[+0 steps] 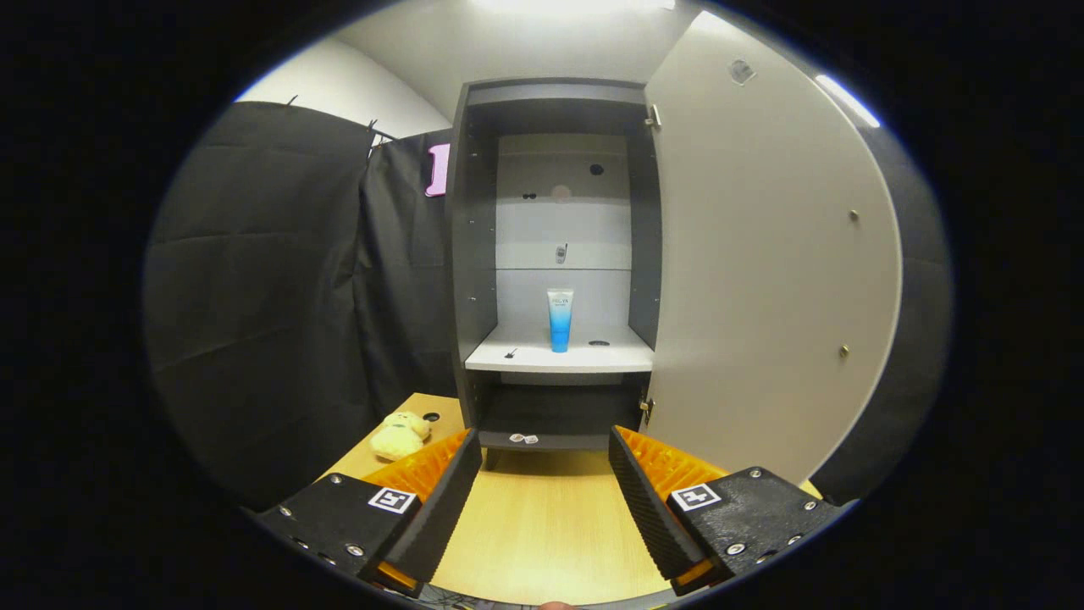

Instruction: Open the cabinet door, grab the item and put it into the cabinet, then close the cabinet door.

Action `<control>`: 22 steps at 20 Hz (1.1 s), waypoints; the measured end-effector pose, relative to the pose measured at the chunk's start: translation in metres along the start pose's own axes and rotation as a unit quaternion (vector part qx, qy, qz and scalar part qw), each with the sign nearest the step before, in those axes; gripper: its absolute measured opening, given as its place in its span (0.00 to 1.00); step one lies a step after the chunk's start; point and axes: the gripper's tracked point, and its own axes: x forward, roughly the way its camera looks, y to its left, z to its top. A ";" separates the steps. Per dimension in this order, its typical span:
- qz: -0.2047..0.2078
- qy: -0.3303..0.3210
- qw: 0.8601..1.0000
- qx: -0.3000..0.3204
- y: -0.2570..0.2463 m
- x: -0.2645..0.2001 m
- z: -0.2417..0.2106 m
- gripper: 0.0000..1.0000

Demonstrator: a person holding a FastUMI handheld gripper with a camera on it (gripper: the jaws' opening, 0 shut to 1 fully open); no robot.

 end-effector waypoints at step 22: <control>-0.051 0.010 0.999 -0.006 -0.262 -0.107 -0.008 0.94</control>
